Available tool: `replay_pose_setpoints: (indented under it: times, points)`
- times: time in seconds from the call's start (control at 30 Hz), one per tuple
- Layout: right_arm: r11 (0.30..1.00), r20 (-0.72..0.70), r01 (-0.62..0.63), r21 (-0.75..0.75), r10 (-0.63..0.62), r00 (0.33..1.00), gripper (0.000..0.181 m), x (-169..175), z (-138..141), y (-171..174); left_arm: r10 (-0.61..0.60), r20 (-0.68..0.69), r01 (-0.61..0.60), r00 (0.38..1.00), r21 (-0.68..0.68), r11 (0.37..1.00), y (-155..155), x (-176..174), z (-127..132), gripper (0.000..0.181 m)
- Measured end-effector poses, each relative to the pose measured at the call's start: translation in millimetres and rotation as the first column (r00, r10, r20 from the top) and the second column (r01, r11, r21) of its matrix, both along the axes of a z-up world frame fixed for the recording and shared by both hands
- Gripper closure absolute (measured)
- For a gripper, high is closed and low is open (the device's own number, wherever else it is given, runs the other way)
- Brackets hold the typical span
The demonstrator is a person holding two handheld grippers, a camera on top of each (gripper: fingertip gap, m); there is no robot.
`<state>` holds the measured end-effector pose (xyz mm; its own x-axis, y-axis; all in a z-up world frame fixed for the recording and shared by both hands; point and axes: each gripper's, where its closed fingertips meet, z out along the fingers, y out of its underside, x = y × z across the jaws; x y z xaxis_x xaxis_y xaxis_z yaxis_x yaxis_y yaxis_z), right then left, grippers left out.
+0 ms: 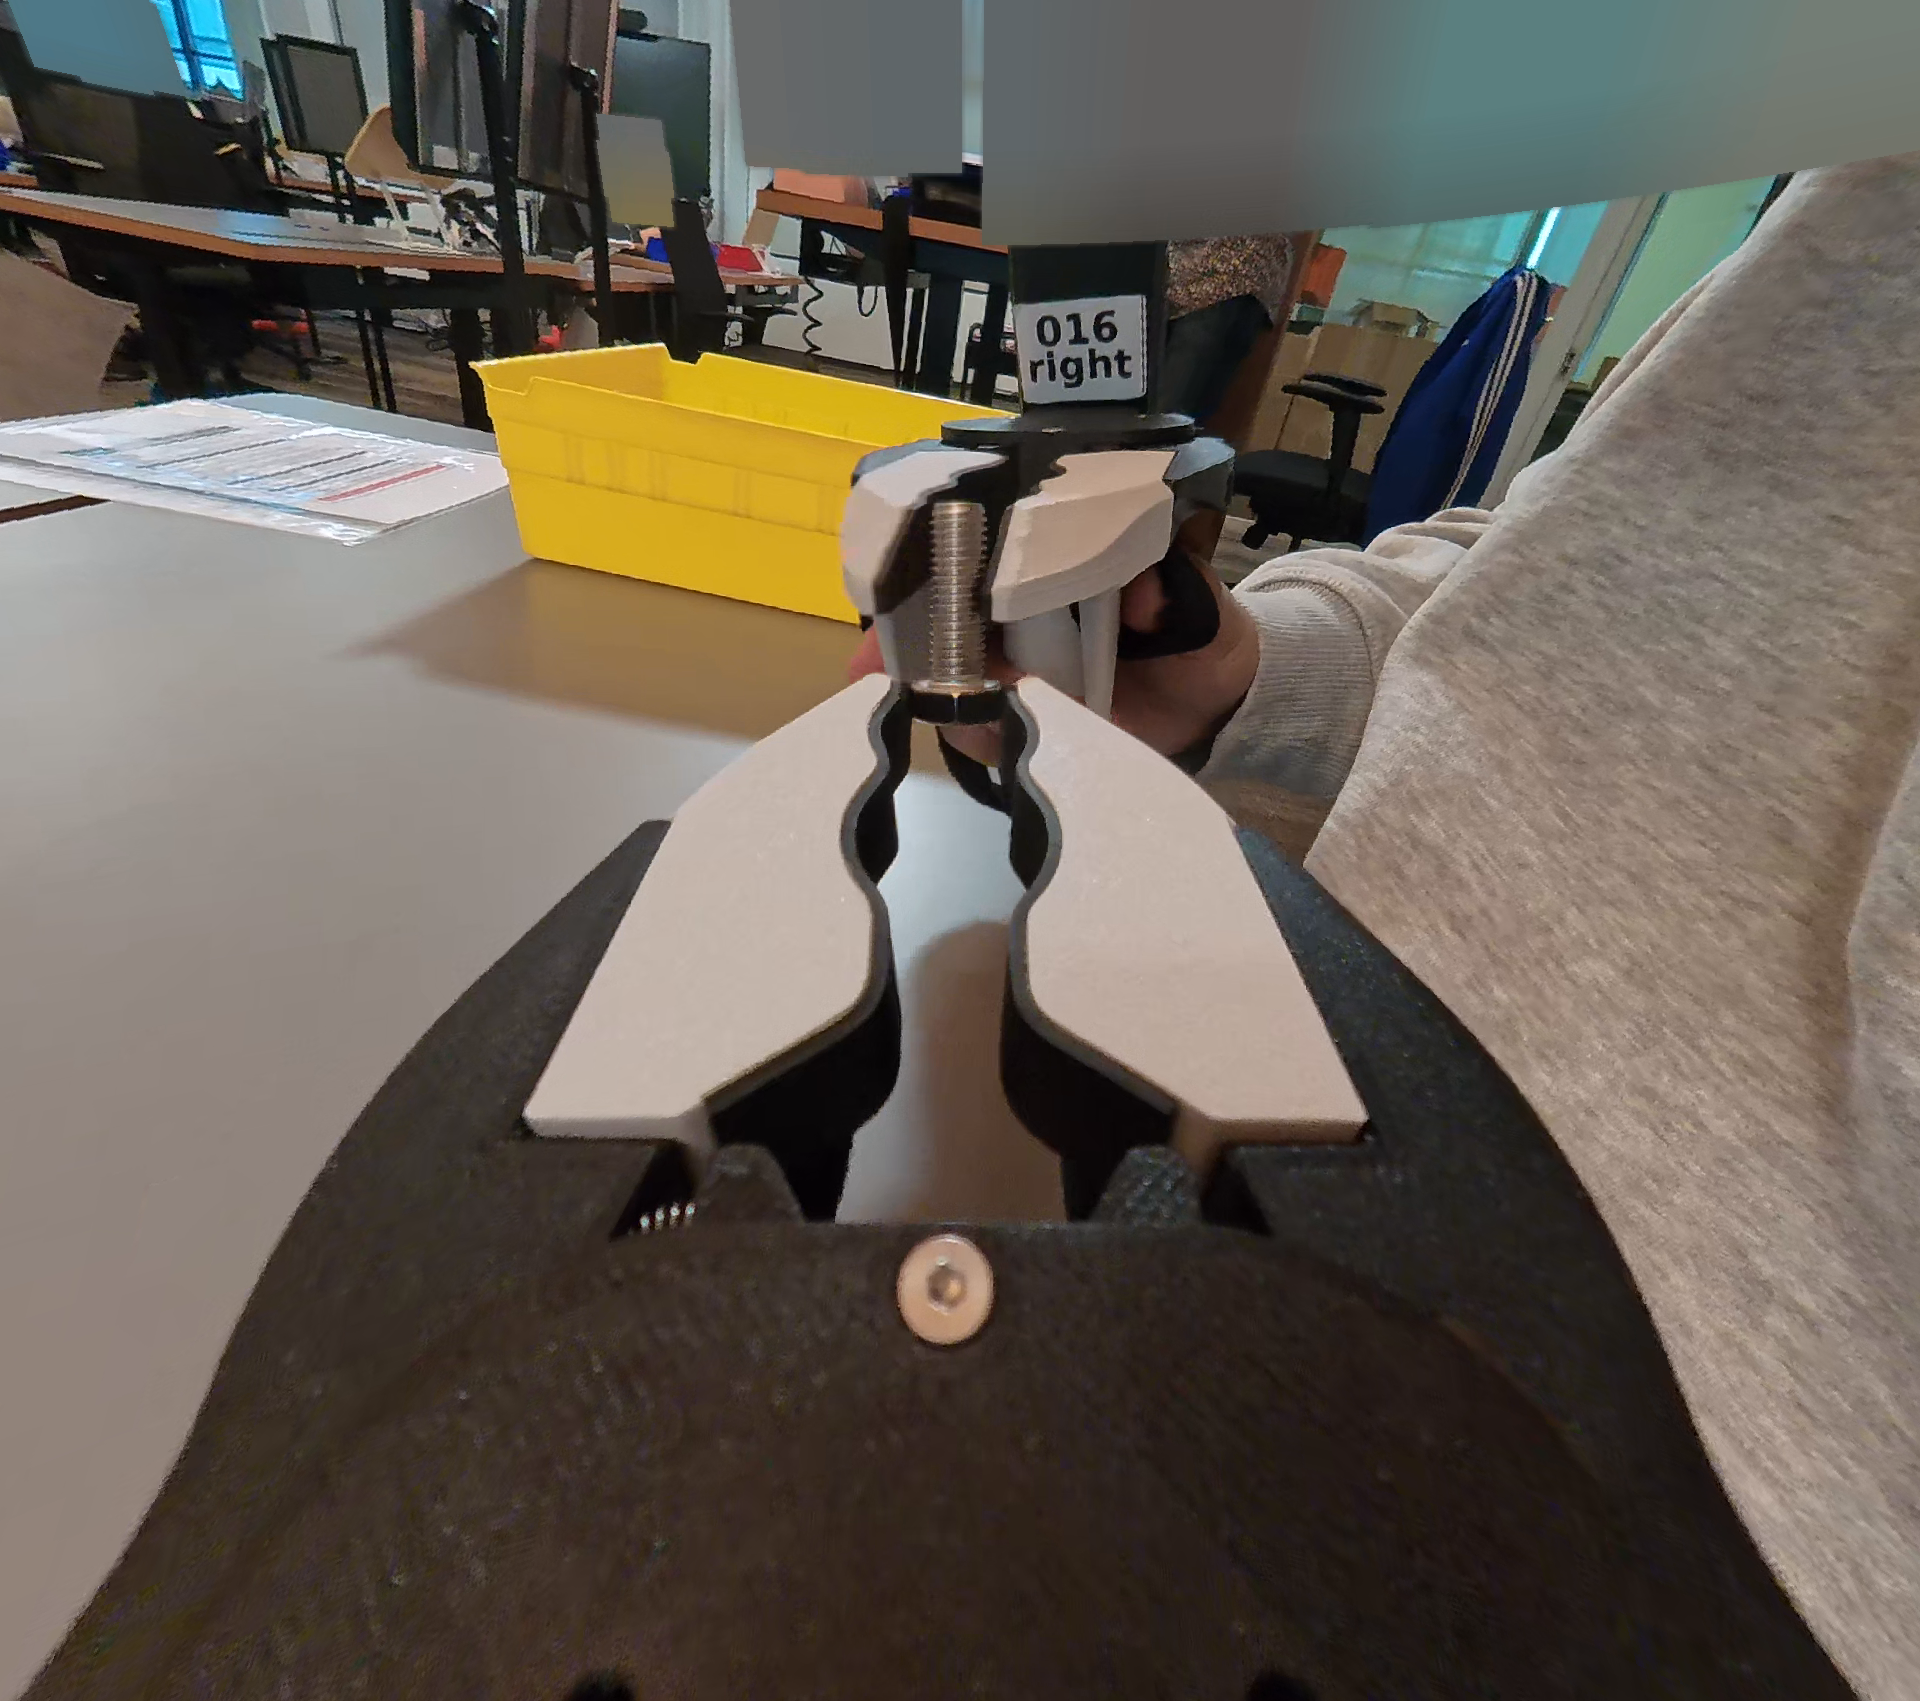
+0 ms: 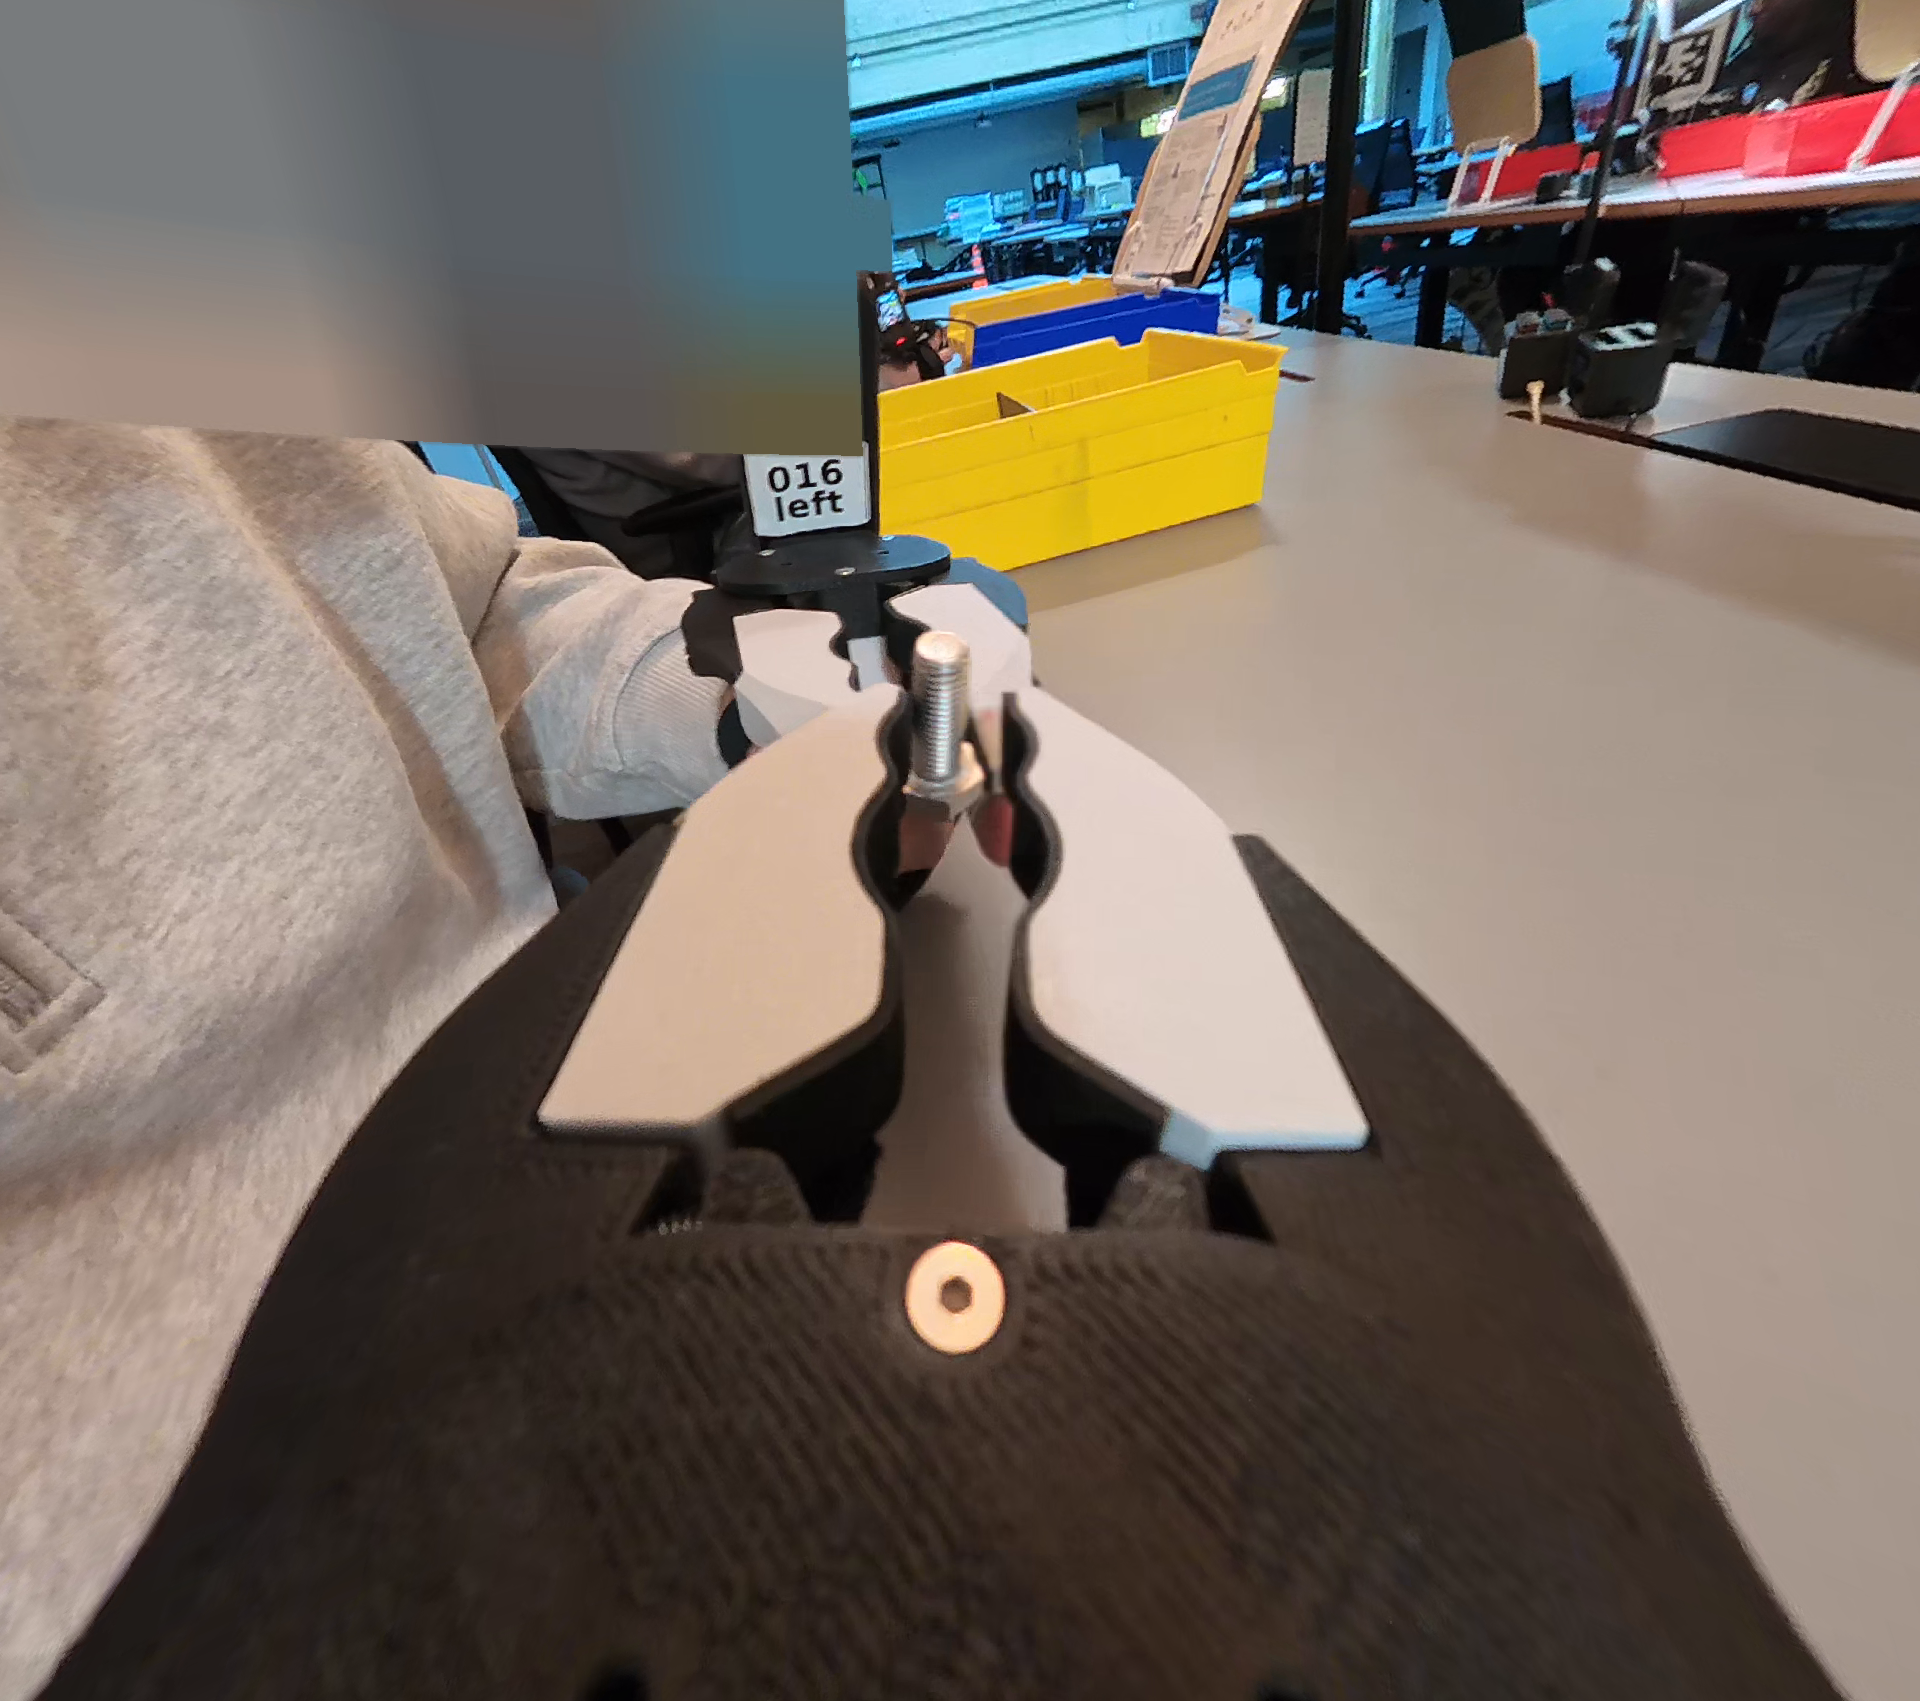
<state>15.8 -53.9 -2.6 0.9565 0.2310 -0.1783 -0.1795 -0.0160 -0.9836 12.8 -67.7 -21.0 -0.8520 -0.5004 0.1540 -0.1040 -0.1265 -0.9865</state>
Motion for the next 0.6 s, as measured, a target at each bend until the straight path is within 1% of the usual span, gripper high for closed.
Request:
replay_pose_setpoints:
  times: [0.13, 0.27, 0.43, 0.6]
  points:
    - [0.999, -0.021, 0.0, 0.036, 0.001, 1.0, 0.156, 2.3, 5.5, -2.6, 0.003, 0.013, -0.003, 1.0, -0.014, 1.0, 0.9, -0.6, 3.1, 0.164]
    - [0.999, -0.045, 0.001, 0.05, 0.001, 0.999, 0.155, 4.8, 7.9, -4.5, 0.007, 0.013, -0.006, 1.0, -0.059, 0.998, 4.5, 0.0, 8.5, 0.164]
    - [0.999, -0.041, 0.0, 0.036, 0.002, 0.999, 0.16, 4.6, 5.4, -4.2, 0.004, -0.006, -0.004, 1.0, -0.128, 0.992, 10.0, 1.0, 15.2, 0.165]
    - [1.0, -0.012, -0.006, 0.007, 0.006, 1.0, 0.171, 1.7, 0.6, -3.0, 0.004, -0.019, -0.007, 1.0, -0.162, 0.987, 13.5, 2.3, 17.6, 0.164]
